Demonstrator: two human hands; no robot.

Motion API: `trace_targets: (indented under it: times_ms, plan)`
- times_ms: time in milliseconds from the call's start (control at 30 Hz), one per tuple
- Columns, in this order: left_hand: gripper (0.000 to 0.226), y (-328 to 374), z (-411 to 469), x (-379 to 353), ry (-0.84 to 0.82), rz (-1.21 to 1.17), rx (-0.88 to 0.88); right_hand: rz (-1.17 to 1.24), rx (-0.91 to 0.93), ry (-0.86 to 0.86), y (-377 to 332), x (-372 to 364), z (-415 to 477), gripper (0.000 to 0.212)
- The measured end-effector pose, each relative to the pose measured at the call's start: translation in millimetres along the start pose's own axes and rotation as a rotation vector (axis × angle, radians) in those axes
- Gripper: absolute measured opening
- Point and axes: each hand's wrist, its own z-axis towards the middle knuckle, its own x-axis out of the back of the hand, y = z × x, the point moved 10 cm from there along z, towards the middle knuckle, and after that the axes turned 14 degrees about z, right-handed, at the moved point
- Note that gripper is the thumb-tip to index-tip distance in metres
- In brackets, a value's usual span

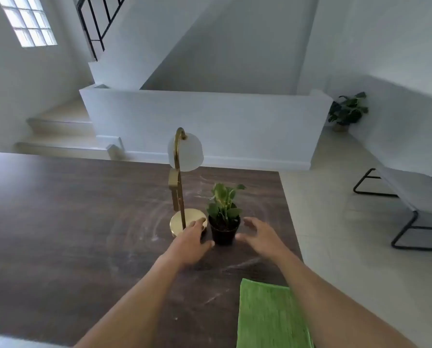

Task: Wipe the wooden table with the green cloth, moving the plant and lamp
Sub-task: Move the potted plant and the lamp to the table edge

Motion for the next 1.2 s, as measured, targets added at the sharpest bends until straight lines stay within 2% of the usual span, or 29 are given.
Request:
trace_targets:
  times_ms: [133,367,633,767,933,1200]
  plan:
    - [0.083,-3,9,-5,0.017,-0.178,0.048,0.065,-0.003,-0.021,5,-7,17,0.064]
    - [0.073,-7,24,-9,0.036,-0.389,0.087,0.167,0.003,-0.063,20,-10,33,0.061]
    - [0.076,-8,35,-14,0.049,-0.461,0.098,0.213,-0.009,-0.097,20,-4,36,0.059]
    - [0.072,7,45,-7,0.045,-0.405,0.065,0.225,-0.018,-0.104,19,9,38,0.059]
    - [0.070,38,72,0,0.018,-0.397,0.026,0.189,0.000,-0.084,2,43,47,0.058]
    - [0.064,83,137,-9,-0.059,-0.486,0.044,0.203,-0.064,-0.065,15,105,87,0.058]
